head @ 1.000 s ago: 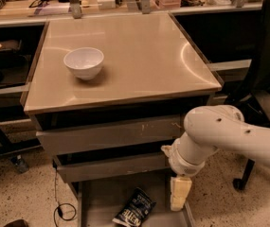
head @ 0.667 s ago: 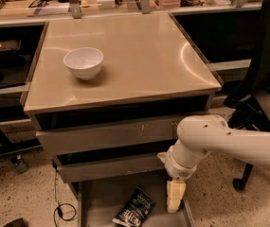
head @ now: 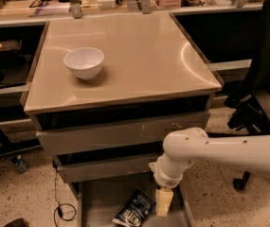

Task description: Pick blue chip bag from bottom drawer and place on counter

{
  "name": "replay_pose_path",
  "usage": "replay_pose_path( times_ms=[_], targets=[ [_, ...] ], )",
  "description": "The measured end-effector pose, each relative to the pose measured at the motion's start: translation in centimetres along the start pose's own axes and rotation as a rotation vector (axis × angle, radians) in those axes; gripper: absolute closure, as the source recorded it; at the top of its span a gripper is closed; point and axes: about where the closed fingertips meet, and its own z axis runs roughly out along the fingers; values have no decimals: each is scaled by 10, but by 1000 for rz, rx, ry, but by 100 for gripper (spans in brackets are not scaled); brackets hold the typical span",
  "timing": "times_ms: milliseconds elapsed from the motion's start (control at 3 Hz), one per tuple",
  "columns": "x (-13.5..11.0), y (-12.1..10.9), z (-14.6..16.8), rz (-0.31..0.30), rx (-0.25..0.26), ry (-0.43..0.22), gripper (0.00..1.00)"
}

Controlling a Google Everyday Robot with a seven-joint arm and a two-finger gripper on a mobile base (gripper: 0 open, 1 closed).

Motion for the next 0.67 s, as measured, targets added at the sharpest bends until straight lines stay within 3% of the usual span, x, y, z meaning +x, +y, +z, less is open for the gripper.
replay_pose_path(
  times_ms=[333, 667],
  targets=[
    [-4, -20, 59, -29, -9, -13, 0],
    [-4, -20, 59, -29, -9, -13, 0]
  ],
)
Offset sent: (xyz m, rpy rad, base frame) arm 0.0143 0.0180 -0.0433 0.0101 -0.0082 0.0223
